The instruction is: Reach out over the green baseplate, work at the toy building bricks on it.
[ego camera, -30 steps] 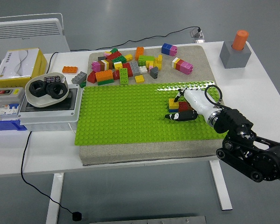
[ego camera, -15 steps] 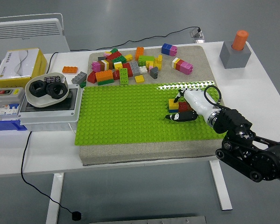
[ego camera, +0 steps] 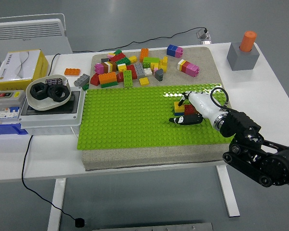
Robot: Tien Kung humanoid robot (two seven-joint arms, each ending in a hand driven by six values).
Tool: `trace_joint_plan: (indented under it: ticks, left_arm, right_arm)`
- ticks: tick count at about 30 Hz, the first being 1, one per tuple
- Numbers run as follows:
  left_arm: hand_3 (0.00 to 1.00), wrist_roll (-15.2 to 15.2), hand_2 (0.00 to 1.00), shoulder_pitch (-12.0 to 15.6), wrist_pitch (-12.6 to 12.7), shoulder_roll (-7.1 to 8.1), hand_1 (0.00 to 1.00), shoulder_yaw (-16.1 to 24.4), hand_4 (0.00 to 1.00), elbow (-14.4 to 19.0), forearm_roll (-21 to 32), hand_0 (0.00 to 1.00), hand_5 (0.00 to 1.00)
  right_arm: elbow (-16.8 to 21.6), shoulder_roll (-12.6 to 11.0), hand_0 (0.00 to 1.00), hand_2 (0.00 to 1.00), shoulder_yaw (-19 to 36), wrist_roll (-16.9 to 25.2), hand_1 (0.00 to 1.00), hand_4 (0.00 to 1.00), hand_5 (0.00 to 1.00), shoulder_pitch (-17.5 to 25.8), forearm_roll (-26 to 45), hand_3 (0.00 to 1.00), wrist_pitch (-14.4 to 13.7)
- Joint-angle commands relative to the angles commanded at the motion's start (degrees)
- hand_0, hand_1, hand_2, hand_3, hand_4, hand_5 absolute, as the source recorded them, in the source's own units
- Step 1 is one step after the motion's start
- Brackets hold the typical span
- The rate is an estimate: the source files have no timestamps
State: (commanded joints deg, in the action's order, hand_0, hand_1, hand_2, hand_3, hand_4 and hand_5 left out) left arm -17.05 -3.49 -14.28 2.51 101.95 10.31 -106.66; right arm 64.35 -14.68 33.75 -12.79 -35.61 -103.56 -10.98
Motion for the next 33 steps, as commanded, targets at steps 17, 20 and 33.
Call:
trace_joint_plan:
  ticks: [17,20,33]
  left_arm:
    - [0.797,0.0,0.712,0.2,0.2,-0.01,0.722,-0.4,0.998,0.0,0.1,0.765,0.998]
    - [0.797,0.2,0.712,0.3,0.3,-0.02,0.722,-0.9,0.998,0.0,1.1,0.765,0.998]
    - [0.798,1.2,0.713,0.4,0.8,-0.65,0.723,-3.3,0.998,0.0,4.4,0.765,0.998]
  right_arm:
    - [9.4,-3.0,0.811,0.799,13.8,12.0,0.76,0.886,0.484,10.4,15.2,0.632,-8.6]
    - [12.3,-4.2,0.811,0.799,18.0,15.1,0.76,0.886,0.484,14.8,17.7,0.632,-9.3]
    - [12.3,-2.3,0.769,0.748,30.6,21.5,0.723,0.918,0.414,24.9,24.8,0.56,-9.1]
